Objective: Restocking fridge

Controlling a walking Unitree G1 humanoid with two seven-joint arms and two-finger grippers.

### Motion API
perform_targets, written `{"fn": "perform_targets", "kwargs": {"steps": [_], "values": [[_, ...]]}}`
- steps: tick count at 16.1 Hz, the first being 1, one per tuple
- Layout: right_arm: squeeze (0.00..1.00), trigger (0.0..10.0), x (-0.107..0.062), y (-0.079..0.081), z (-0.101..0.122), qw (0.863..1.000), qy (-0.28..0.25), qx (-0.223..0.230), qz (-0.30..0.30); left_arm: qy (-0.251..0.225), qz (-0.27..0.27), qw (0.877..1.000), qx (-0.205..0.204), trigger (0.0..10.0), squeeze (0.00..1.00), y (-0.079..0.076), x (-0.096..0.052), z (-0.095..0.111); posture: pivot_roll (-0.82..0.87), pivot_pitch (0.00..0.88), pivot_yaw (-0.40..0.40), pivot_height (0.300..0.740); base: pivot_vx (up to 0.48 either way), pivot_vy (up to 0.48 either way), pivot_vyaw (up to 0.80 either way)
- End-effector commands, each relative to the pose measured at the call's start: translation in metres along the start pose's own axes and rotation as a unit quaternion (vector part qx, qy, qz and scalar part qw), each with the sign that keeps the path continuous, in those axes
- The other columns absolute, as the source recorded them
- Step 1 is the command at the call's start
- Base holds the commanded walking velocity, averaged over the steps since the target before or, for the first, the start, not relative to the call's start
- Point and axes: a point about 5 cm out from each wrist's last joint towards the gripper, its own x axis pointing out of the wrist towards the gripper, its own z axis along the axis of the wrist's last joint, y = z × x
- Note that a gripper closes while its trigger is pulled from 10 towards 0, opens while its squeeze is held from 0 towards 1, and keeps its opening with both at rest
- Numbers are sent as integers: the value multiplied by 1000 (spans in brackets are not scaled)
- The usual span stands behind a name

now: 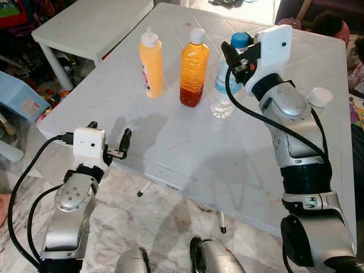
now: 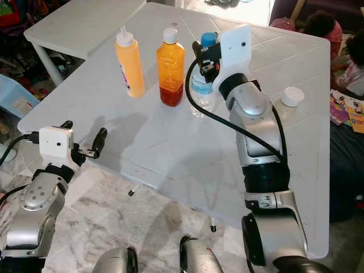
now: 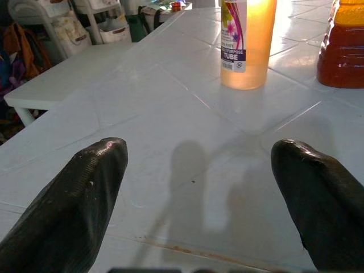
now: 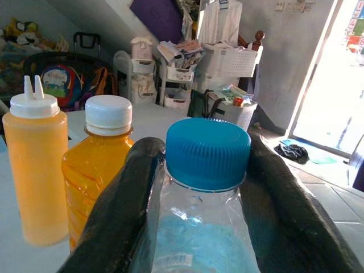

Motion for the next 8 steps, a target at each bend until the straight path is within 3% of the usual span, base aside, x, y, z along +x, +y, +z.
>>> {"fn": "perform_targets", "kwargs": {"steps": [1,4,5,6,7,8], "values": [[0,0,-4,-1,-2,1000,11,-7,-5,6,-5,1000,3,10000,0,-1,-1,-1,-17,151,16,740,0,0,0],[0,0,-14,-3,-4,1000,17,-11,-17,17,0,1000,-13,10000,0,-5,1,-4,-21,143,9,740,0,0,0],[0,1255,-23,-2,-3,999,10,-14,-35,18,-3,1000,-21,10000,0,-8,2,-5,-22,142,8,740,0,0,0],[0,6431,-28,0,-3,999,4,-9,-43,19,-1,1000,-22,10000,0,-9,2,-5,-28,137,5,740,0,0,0],[0,10000,-39,9,-6,998,-10,8,-58,24,2,999,-26,10000,0,-9,4,-8,-41,133,5,740,0,0,0],[0,10000,-41,12,-6,998,-15,18,-62,27,2,999,-30,10000,0,-9,5,-9,-44,133,5,740,0,0,0]]}}
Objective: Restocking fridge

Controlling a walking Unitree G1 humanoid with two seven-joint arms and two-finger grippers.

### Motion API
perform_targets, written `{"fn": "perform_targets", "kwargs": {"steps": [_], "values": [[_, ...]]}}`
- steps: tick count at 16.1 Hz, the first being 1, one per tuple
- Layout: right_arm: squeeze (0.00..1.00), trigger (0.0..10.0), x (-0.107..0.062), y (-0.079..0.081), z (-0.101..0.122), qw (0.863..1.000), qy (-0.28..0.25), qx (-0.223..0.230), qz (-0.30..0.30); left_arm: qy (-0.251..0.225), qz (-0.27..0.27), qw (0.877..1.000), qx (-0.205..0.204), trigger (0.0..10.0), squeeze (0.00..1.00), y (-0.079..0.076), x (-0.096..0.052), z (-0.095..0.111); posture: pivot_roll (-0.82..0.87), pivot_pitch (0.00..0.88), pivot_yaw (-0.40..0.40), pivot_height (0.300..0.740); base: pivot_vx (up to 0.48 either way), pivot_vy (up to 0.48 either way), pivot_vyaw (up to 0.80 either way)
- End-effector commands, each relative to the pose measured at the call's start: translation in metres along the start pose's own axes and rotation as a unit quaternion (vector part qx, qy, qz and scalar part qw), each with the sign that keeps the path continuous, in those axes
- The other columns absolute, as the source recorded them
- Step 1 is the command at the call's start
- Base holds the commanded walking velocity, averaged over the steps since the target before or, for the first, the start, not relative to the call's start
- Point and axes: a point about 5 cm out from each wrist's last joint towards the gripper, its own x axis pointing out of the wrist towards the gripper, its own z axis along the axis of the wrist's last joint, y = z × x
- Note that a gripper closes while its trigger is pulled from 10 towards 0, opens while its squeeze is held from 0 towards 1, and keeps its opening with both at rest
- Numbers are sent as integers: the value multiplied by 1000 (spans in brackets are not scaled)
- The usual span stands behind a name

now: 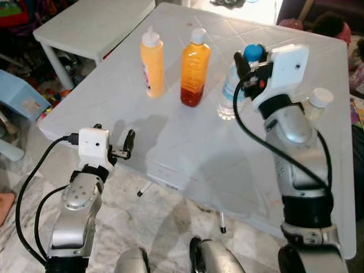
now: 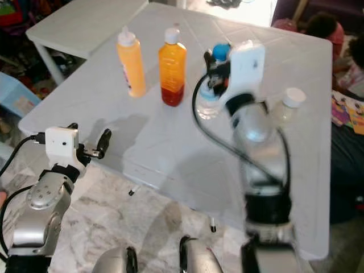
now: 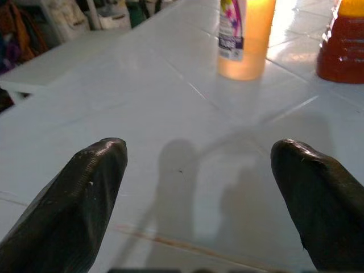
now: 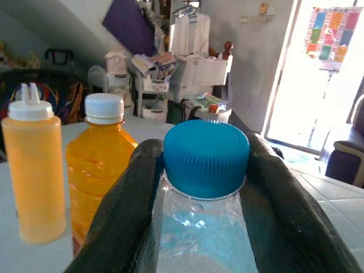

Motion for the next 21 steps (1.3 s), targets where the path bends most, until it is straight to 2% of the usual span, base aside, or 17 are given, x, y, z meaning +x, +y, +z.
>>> {"fn": "perform_targets", "kwargs": {"steps": [1,4,15,21], "values": [[0,10000,-2,5,-1,1000,3,6,-5,7,-4,1000,-4,10000,0,-2,1,-2,-46,133,6,740,0,0,0],[0,10000,-7,16,1,1000,-6,10,-1,5,-6,1000,-3,10000,0,-4,3,-1,-46,125,7,740,-271,0,0],[0,10000,-8,19,0,1000,-10,16,-8,4,-3,1000,0,10000,0,-3,5,-2,-46,118,-2,740,-304,0,0],[0,10000,-2,23,4,999,-23,22,12,-2,-2,1000,3,10000,0,-4,8,-1,-34,100,-15,740,-299,0,0]]}}
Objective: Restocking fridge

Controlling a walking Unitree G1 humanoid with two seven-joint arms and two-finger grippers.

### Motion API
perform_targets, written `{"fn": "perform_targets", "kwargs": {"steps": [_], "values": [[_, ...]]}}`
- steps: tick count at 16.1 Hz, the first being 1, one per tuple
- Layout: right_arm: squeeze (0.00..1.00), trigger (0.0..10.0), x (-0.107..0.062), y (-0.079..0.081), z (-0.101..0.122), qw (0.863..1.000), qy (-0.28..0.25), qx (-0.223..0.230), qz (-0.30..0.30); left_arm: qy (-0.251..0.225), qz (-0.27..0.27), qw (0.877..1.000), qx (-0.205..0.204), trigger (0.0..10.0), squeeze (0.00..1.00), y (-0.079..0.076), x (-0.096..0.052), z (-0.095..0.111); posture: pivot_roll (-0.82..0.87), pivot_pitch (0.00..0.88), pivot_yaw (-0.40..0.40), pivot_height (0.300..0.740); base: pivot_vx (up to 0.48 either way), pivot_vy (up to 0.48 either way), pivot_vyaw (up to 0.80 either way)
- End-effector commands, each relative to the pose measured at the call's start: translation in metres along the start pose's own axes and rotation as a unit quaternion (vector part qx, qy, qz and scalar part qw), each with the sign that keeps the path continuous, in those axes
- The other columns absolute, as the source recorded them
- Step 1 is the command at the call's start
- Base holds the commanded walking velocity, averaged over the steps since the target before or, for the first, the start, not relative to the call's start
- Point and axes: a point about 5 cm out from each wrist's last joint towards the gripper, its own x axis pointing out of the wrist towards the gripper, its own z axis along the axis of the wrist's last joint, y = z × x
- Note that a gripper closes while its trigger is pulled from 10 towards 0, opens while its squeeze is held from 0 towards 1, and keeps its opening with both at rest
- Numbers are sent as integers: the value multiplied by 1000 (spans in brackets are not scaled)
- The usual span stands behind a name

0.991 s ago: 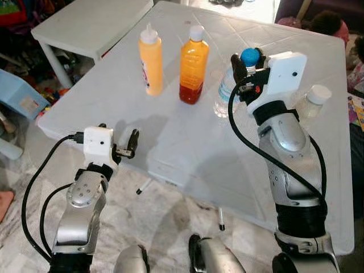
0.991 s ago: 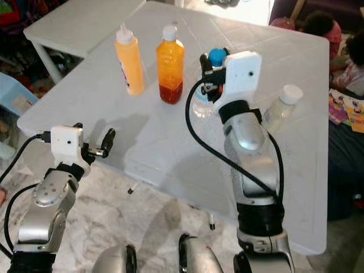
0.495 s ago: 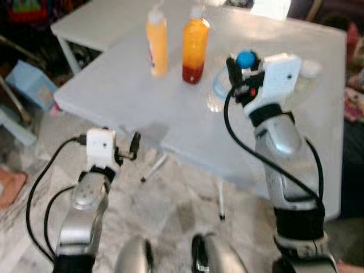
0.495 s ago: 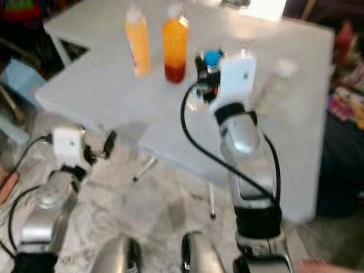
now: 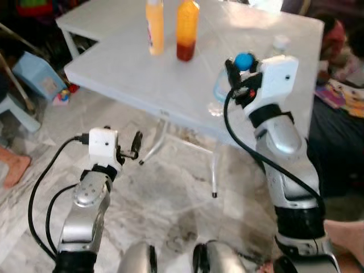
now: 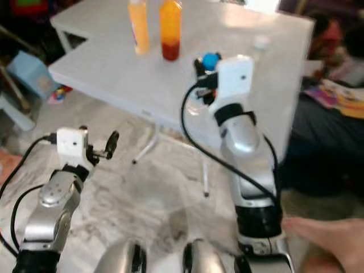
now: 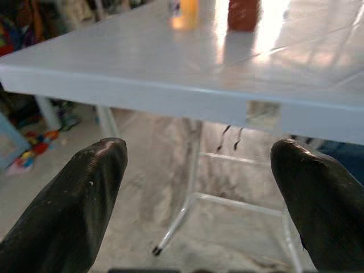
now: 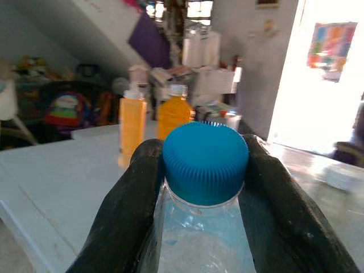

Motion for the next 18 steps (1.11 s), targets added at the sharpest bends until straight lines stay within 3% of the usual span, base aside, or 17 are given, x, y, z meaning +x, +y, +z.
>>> {"fn": "perform_targets", "kwargs": {"steps": [1,8,10,11,12,13,14,15,16,18], "values": [[0,10000,4,9,6,1000,-16,7,17,4,9,1000,8,10000,0,4,-2,-2,-33,99,-16,740,-277,0,0],[0,10000,-1,13,-8,999,5,22,27,-2,30,999,22,10000,0,11,-7,-2,-8,104,-40,740,-115,0,0],[0,10000,-6,14,-18,999,18,23,28,9,41,999,31,10000,0,24,-14,-5,10,106,-40,740,0,0,0],[0,10000,-9,14,-23,999,23,25,25,8,51,998,47,10000,0,41,-16,-1,21,124,-43,740,0,0,0],[0,10000,-10,14,-25,999,26,26,24,8,58,997,50,10000,0,48,-15,1,32,144,-57,740,0,0,0],[0,8431,-13,13,-30,999,34,31,20,5,67,996,60,10000,0,60,-14,5,32,151,-66,740,0,0,0],[0,4157,-14,13,-32,999,37,33,20,3,73,995,62,10000,0,65,-13,7,29,150,-72,740,0,0,0],[0,4078,-14,15,-33,998,38,32,25,4,74,995,62,10000,0,68,-12,8,27,151,-73,740,0,0,0],[0,9961,-14,17,-34,998,38,30,31,5,69,996,63,10000,0,70,-10,8,29,152,-76,740,0,0,0],[0,10000,-14,18,-37,998,42,30,30,0,53,996,73,10000,0,68,-8,12,32,158,-78,740,0,0,0]]}}
